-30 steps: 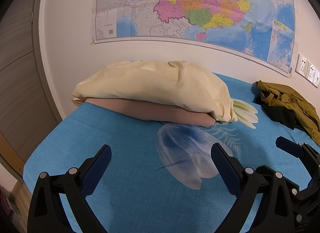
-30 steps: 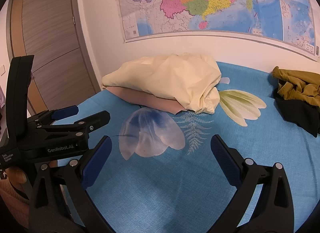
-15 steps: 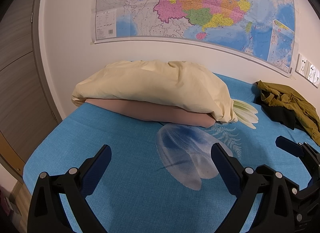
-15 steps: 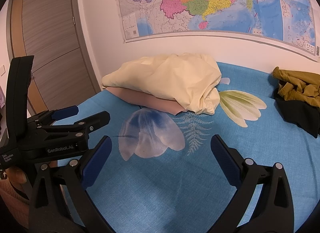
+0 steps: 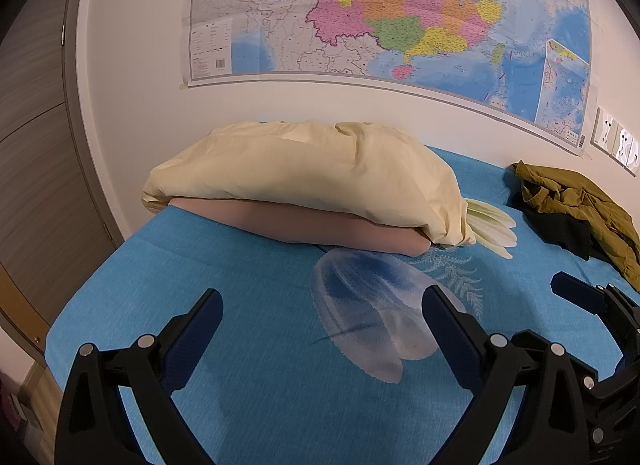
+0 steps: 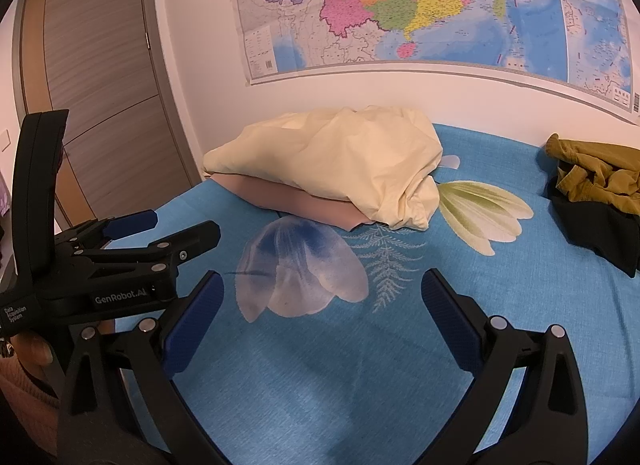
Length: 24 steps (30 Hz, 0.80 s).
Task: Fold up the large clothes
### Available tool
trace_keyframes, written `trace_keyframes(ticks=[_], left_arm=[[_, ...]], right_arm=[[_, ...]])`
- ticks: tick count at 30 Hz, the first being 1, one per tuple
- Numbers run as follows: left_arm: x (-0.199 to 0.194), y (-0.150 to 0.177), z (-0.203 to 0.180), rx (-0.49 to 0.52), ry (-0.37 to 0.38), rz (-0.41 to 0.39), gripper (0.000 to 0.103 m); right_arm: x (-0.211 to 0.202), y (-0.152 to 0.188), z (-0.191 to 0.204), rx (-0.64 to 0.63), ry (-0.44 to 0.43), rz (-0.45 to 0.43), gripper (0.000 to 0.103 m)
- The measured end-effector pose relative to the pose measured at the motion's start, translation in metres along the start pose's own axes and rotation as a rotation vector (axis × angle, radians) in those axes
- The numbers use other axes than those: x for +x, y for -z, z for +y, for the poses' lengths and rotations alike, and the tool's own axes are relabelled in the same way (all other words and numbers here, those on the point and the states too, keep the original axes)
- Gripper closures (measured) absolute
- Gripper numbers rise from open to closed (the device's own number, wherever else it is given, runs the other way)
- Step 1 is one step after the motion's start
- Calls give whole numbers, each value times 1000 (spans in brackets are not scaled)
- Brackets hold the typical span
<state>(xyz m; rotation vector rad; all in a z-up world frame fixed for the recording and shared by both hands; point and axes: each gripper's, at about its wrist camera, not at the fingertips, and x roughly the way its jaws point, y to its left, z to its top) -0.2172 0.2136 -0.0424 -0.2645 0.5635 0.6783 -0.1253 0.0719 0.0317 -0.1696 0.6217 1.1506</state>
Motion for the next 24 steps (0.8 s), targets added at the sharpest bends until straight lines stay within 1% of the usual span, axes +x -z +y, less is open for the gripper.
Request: trace_keyframes(ticks=[7, 11, 14, 16, 19, 21, 22, 24], left_arm=[[1, 0, -3, 4, 2, 1, 7], [2, 0, -9, 27, 6, -10, 7], [2, -1, -19, 51, 37, -23, 7], [2, -1, -27, 56, 60, -32, 7], [8, -3, -44, 73, 110, 2, 7], [12, -5, -57, 96, 165, 16, 7], [16, -6, -66, 106, 202, 39, 7], [20, -8, -78, 111, 251, 57, 7]], right_arm=[[1, 0, -3, 5, 0, 2, 6], [-1, 1, -8, 20, 7, 1, 6], [-7, 2, -14, 37, 20, -7, 6], [-12, 3, -21, 49, 34, -14, 6], [-22, 6, -34, 73, 64, -23, 6], [-31, 9, -46, 99, 91, -38, 6], [-38, 11, -53, 116, 114, -45, 6], [-51, 14, -65, 132, 154, -57, 6]])
